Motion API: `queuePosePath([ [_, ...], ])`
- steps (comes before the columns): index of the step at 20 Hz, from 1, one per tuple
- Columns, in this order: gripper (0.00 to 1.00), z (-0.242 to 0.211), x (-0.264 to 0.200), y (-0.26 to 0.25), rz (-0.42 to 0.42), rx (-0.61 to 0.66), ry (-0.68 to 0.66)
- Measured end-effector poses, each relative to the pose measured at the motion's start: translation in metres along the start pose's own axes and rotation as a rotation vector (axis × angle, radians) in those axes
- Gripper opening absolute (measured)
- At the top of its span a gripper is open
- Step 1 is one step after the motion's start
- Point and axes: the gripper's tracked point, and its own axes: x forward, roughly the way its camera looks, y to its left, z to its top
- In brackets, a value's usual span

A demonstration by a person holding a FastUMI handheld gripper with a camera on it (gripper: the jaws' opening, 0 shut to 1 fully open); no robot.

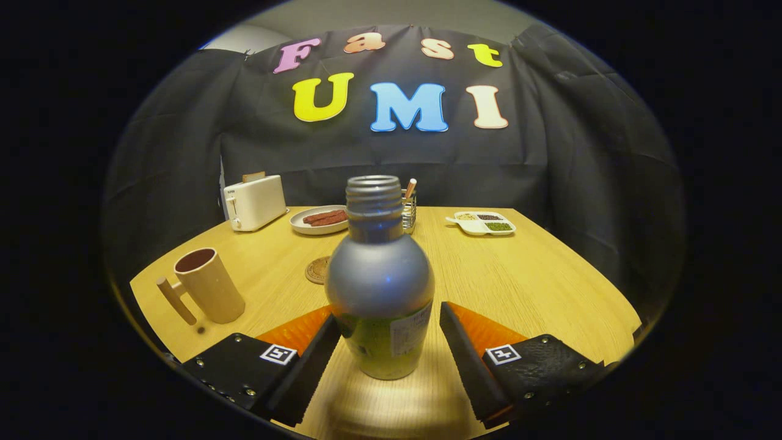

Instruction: Take the bottle from table, then pour the juice into the cup, finally place the bottle on the coaster

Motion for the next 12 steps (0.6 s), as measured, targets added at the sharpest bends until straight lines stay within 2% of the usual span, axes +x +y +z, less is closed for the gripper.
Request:
queuePosePath([
  [5, 0.97, -0.018, 0.003, 0.005, 0.014, 0.01, 0.037],
  [8, 0.82, -0.016, 0.006, 0.01, 0.026, -0.012, 0.049],
  [12, 0.78, -0.015, 0.003, 0.015, 0.043, -0.049, 0.064],
])
